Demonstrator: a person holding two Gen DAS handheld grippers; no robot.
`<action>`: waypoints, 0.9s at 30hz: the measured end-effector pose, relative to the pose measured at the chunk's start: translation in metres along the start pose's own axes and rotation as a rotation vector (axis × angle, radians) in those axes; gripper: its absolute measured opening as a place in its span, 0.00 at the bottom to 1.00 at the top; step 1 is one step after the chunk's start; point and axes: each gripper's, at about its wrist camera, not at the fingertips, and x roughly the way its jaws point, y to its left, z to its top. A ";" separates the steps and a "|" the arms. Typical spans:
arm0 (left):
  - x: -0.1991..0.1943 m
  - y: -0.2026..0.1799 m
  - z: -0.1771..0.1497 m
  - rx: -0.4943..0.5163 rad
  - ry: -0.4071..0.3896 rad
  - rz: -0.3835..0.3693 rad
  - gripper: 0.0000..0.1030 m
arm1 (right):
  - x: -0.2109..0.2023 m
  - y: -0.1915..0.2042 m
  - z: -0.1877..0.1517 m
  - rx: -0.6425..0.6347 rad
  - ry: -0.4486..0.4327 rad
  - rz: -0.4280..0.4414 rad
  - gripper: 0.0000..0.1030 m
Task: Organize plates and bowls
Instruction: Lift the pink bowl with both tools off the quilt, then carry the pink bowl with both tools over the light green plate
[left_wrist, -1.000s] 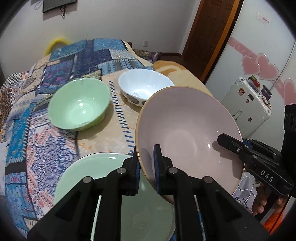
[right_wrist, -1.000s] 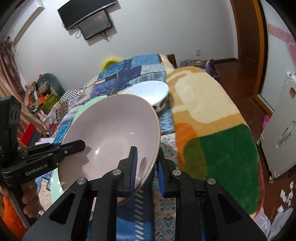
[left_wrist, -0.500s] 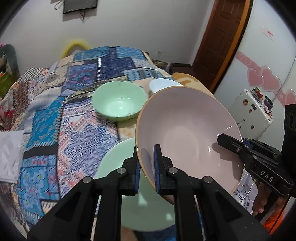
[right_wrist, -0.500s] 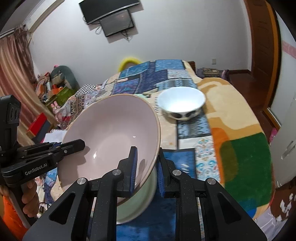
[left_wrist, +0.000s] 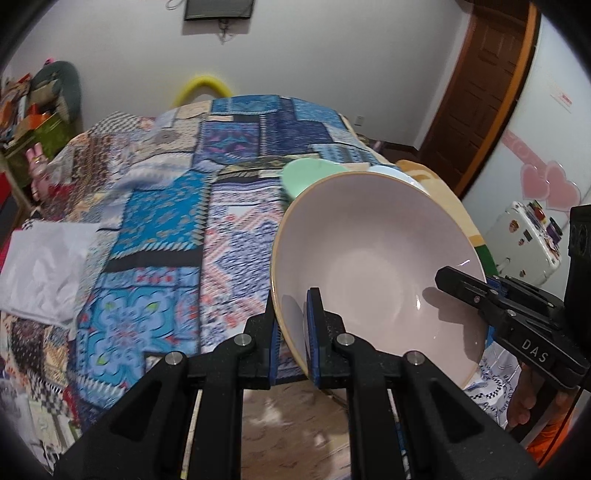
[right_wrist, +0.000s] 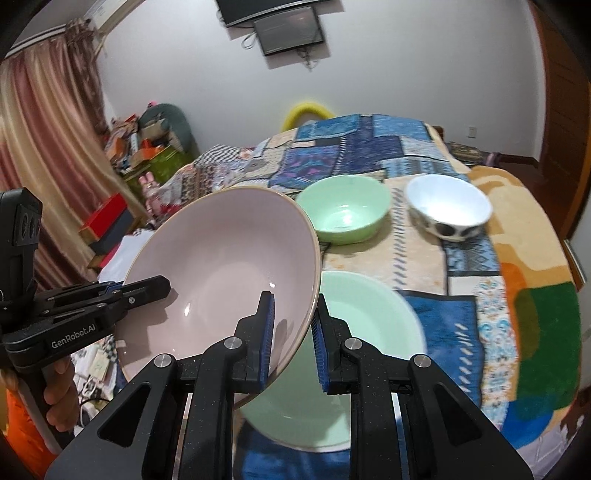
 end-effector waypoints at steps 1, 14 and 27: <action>-0.003 0.006 -0.002 -0.009 -0.001 0.008 0.12 | 0.002 0.005 -0.001 -0.005 0.003 0.006 0.17; -0.014 0.074 -0.031 -0.114 0.015 0.083 0.12 | 0.044 0.059 -0.007 -0.079 0.083 0.085 0.17; 0.018 0.124 -0.052 -0.207 0.081 0.100 0.12 | 0.091 0.081 -0.015 -0.110 0.188 0.111 0.17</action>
